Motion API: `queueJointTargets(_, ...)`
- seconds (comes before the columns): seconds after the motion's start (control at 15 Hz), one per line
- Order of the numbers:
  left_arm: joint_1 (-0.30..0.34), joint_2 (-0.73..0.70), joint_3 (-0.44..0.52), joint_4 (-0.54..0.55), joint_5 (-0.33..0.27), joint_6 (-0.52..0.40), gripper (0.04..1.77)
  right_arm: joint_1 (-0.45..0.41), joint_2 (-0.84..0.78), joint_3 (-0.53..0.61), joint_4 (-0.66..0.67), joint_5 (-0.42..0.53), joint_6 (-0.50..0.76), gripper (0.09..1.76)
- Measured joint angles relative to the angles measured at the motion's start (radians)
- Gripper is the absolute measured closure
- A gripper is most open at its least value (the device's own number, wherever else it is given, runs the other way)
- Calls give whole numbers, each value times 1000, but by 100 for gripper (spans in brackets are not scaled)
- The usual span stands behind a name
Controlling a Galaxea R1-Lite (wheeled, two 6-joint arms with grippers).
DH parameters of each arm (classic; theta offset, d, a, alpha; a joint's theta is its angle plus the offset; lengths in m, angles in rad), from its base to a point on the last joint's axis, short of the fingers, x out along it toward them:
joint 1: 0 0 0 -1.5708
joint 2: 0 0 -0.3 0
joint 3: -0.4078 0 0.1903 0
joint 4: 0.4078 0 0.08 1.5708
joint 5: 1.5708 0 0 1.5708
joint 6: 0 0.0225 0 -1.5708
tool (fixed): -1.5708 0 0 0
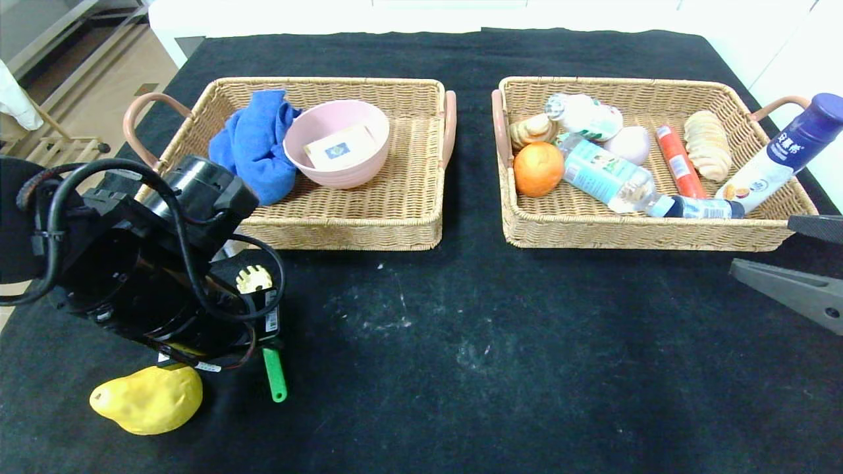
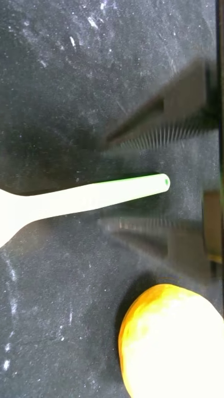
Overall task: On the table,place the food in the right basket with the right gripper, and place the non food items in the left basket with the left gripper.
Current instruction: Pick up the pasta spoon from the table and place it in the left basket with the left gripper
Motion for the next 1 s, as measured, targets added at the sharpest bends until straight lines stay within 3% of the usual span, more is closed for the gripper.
queueJointTargets(0.07, 0, 0, 1, 1, 0, 0, 163, 0, 0, 0, 0, 0, 0, 14)
queueJointTargets(1.0, 0, -9, 14, 1, 0, 0, 161, 0, 0, 0, 0, 0, 0, 14)
